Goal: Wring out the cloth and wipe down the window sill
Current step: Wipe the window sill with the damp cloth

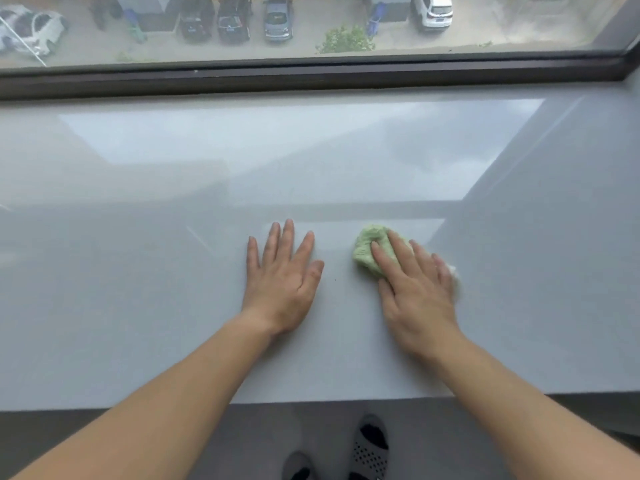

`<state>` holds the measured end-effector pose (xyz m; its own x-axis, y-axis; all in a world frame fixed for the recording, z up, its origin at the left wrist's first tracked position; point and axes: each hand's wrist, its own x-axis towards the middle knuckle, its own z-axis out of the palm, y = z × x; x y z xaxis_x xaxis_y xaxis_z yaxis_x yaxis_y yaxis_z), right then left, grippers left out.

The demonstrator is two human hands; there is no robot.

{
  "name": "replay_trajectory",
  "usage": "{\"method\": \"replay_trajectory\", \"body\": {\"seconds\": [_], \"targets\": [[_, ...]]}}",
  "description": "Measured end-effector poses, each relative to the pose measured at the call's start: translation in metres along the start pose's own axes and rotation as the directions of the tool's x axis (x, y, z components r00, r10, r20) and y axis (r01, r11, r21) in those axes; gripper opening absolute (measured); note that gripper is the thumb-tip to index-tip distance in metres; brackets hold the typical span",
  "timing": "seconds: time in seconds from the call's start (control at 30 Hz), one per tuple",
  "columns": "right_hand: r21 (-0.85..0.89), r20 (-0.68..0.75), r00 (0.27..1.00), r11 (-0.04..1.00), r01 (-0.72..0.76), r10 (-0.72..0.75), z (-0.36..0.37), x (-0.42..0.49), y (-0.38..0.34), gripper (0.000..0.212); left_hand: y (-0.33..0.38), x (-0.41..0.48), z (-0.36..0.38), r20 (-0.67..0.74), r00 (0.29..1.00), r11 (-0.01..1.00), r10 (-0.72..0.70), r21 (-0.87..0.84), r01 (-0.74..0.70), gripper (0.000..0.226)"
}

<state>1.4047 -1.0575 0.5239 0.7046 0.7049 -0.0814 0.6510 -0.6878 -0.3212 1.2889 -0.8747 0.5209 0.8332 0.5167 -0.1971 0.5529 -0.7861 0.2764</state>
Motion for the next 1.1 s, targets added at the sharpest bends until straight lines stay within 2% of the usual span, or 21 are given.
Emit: {"method": "replay_trajectory", "body": {"seconds": [0.03, 0.07, 0.13, 0.2, 0.23, 0.27, 0.33, 0.37, 0.4, 0.43, 0.5, 0.57, 0.6, 0.67, 0.77, 0.83, 0.87, 0.93, 1.03, 1.1], "targets": [[-0.012, -0.013, 1.0, 1.0, 0.024, -0.024, 0.004, -0.015, -0.011, 0.06, 0.0, -0.001, 0.001, -0.005, 1.0, 1.0, 0.005, 0.028, -0.005, 0.078], [-0.025, 0.009, 0.994, 0.993, 0.112, -0.112, 0.008, -0.038, -0.02, 0.062, -0.001, -0.001, 0.002, -0.006, 1.0, 0.999, 0.007, 0.051, -0.007, 0.079], [-0.034, 0.092, 0.941, 0.943, 0.33, -0.326, 0.01, -0.089, -0.022, 0.064, -0.001, -0.002, 0.003, -0.009, 1.0, 0.997, 0.01, 0.071, -0.01, 0.079], [-0.051, 0.178, 0.882, 0.891, 0.45, -0.436, 0.002, -0.107, 0.0, 0.065, -0.002, -0.002, 0.004, -0.02, 1.0, 0.995, 0.017, 0.096, -0.015, 0.077], [-0.073, 0.177, 0.887, 0.893, 0.444, -0.427, -0.002, -0.102, 0.015, 0.063, -0.001, -0.003, 0.005, -0.026, 0.999, 0.993, 0.02, 0.116, -0.017, 0.076], [-0.076, 0.152, 0.921, 0.925, 0.372, -0.358, -0.004, -0.093, 0.028, 0.06, -0.001, -0.003, 0.005, -0.03, 0.999, 0.991, 0.022, 0.136, -0.017, 0.076], [-0.023, 0.043, 0.994, 0.994, 0.103, -0.102, -0.009, -0.071, 0.039, 0.056, 0.001, -0.004, 0.006, -0.029, 0.999, 0.987, 0.014, 0.158, -0.009, 0.075], [-0.011, 0.001, 1.0, 1.0, -0.007, 0.007, -0.008, -0.068, 0.034, 0.056, 0.002, -0.004, 0.006, -0.03, 1.0, 0.988, 0.006, 0.155, -0.002, 0.075], [-0.016, -0.029, 0.998, 0.998, -0.057, 0.057, -0.004, -0.072, 0.028, 0.056, 0.003, -0.005, 0.005, -0.036, 0.999, 0.989, -0.001, 0.144, 0.006, 0.074], [-0.04, -0.03, 0.999, 0.999, -0.03, 0.029, -0.001, -0.083, 0.02, 0.058, 0.005, -0.004, 0.004, -0.043, 0.999, 0.991, -0.008, 0.131, 0.014, 0.074], [-0.076, 0.037, 0.988, 0.985, 0.153, -0.151, 0.004, -0.112, 0.014, 0.06, 0.009, -0.001, 0.004, -0.048, 0.998, 0.994, -0.029, 0.1, 0.034, 0.074], [-0.064, 0.129, 0.938, 0.941, 0.331, -0.321, -0.002, -0.124, 0.025, 0.059, 0.015, 0.001, 0.005, -0.069, 0.996, 0.996, -0.05, 0.071, 0.055, 0.071], [-0.063, 0.164, 0.92, 0.926, 0.371, -0.357, -0.008, -0.114, 0.037, 0.059, 0.019, 0.003, 0.005, -0.088, 0.995, 0.997, -0.051, 0.059, 0.056, 0.068], [-0.087, 0.151, 0.944, 0.948, 0.307, -0.292, -0.016, -0.074, 0.06, 0.057, 0.029, 0.008, 0.006, -0.108, 0.994, 0.999, -0.034, 0.024, 0.037, 0.063], [-0.053, 0.018, 1.0, 0.999, 0.0, 0.001, -0.025, -0.001, 0.079, 0.057, 0.048, 0.022, 0.01, -0.114, 0.993, 0.999, -0.017, -0.038, 0.013, 0.058], [-0.059, -0.03, 0.997, 0.995, -0.075, 0.074, -0.023, 0.018, 0.073, 0.057, 0.059, 0.036, 0.013, -0.13, 0.991, 0.998, -0.025, -0.054, 0.018, 0.056], [-0.072, -0.03, 0.999, 0.997, -0.029, 0.027, -0.021, 0.014, 0.068, 0.056, 0.063, 0.043, 0.014, -0.144, 0.989, 0.998, -0.03, -0.062, 0.021, 0.055], [-0.097, 0.042, 0.986, 0.981, 0.166, -0.163, -0.019, -0.008, 0.066, 0.055, 0.071, 0.059, 0.014, -0.183, 0.983, 0.995, -0.029, -0.097, 0.011, 0.054], [-0.071, 0.178, 0.896, 0.903, 0.423, -0.406, -0.033, 0.006, 0.093, 0.054, 0.076, 0.08, 0.01, -0.229, 0.972, 0.989, -0.043, -0.145, 0.01, 0.057], [-0.093, 0.153, 0.92, 0.921, 0.378, -0.362, -0.044, 0.056, 0.111, 0.053, 0.078, 0.093, 0.008, -0.212, 0.975, 0.992, -0.059, -0.12, 0.034, 0.057]]}}
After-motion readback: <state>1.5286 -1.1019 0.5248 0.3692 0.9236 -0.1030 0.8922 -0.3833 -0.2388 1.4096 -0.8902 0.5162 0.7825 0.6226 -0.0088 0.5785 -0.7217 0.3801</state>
